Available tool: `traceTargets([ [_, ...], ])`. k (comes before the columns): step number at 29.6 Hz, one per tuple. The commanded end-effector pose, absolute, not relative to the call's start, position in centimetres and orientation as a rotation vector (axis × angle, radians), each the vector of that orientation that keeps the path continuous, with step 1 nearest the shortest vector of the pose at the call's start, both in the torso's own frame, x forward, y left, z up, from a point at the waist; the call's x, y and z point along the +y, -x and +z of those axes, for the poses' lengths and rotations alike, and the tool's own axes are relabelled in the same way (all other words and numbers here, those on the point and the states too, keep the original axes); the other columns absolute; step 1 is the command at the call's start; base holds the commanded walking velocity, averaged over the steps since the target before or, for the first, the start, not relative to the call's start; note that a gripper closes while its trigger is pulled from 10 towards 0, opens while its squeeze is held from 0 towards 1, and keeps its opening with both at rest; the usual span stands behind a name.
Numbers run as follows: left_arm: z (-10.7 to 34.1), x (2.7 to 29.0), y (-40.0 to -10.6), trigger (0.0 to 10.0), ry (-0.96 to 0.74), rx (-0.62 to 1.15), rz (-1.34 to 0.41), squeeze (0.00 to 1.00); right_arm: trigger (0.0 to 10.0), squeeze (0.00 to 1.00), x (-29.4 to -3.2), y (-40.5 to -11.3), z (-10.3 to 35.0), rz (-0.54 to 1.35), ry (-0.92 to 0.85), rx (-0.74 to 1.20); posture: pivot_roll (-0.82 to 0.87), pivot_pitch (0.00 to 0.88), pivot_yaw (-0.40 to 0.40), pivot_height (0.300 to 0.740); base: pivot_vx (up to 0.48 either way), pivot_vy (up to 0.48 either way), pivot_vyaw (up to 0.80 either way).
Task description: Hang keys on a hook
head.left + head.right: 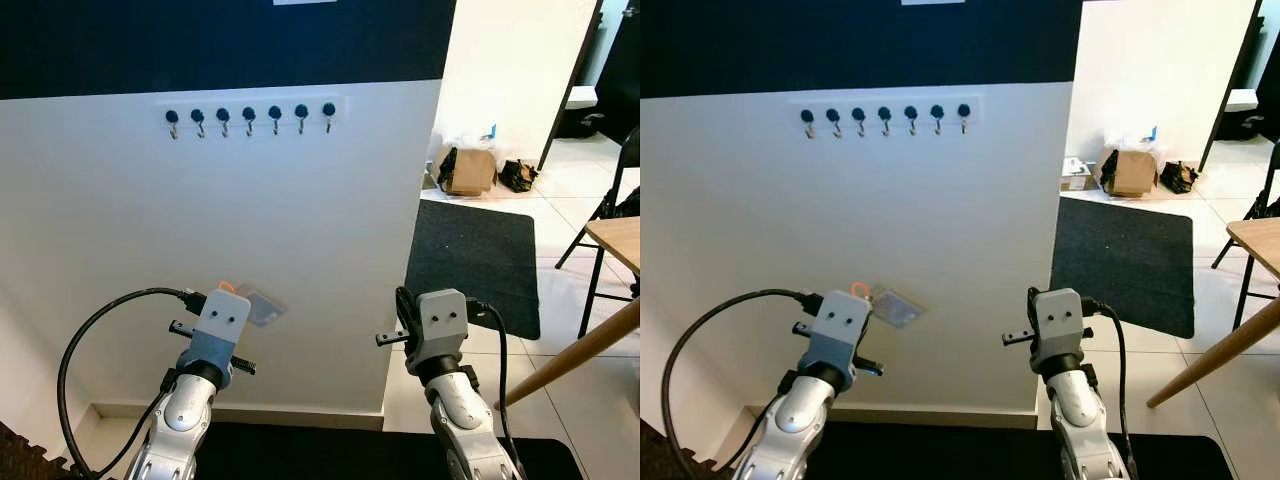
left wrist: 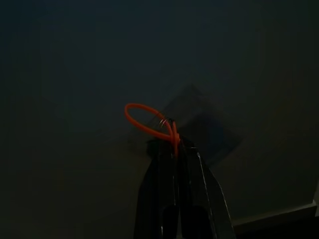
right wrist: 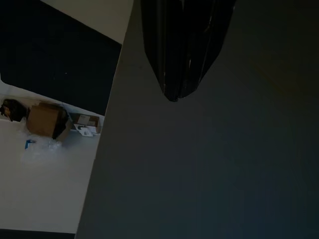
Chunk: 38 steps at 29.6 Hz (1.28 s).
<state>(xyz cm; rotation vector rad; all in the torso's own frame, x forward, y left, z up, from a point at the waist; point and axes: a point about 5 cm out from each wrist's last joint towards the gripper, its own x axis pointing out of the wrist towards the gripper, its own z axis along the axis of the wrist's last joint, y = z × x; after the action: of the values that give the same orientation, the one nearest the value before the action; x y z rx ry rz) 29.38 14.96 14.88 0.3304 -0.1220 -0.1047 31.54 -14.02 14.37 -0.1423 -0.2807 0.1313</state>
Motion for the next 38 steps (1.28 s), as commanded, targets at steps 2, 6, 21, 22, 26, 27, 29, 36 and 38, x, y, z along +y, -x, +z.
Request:
traceTargets([
  [2,14.8,15.2,-29.2,10.0,-0.353,-0.124,-0.110,0.00,10.0,0.00,-13.9,-31.4,14.0,0.134,0.138,-0.263,0.08,0.109,0.069,0.740,0.480,0.000,0.00],
  [6,14.8,15.2,-29.1,10.0,-0.350,-0.124,-0.105,0.00,10.0,0.00,-13.9,-31.4,14.0,0.136,0.138,-0.263,0.08,0.110,0.068,0.740,0.480,0.000,0.00],
  [21,15.1,15.9,-29.1,10.0,-0.328,-0.134,-0.055,0.00,10.0,0.00,-13.9,-31.4,13.9,0.139,0.139,-0.261,0.09,0.114,0.066,0.740,0.313,0.000,0.00],
  [22,15.1,16.0,-29.1,10.0,-0.325,-0.137,-0.051,0.00,10.0,0.00,-13.9,-31.4,13.9,0.139,0.139,-0.260,0.09,0.114,0.066,0.740,0.000,0.000,0.00],
  [26,15.1,16.3,-28.9,10.0,-0.319,-0.140,-0.046,0.00,10.0,0.00,-13.9,-31.3,13.7,0.139,0.141,-0.253,0.09,0.114,0.066,0.740,0.000,0.000,0.00],
  [27,15.0,16.4,-28.8,10.0,-0.320,-0.138,-0.046,0.00,10.0,0.00,-14.1,-31.2,13.3,0.135,0.146,-0.240,0.09,0.115,0.065,0.740,0.000,0.000,0.00],
  [29,15.0,16.5,-28.7,10.0,-0.322,-0.135,-0.045,0.00,10.0,0.00,-14.3,-30.9,12.7,0.130,0.152,-0.221,0.09,0.116,0.064,0.740,0.000,0.000,0.00],
  [36,14.7,16.7,-28.4,10.0,-0.330,-0.125,-0.038,0.00,10.0,0.00,-15.5,-29.1,8.7,0.095,0.194,-0.097,0.09,0.118,0.063,0.740,0.000,0.000,0.00],
  [38,14.7,16.8,-28.4,10.0,-0.331,-0.123,-0.038,0.00,10.0,0.00,-15.7,-28.8,8.2,0.089,0.199,-0.080,0.08,0.119,0.066,0.740,0.000,0.000,0.00],
])
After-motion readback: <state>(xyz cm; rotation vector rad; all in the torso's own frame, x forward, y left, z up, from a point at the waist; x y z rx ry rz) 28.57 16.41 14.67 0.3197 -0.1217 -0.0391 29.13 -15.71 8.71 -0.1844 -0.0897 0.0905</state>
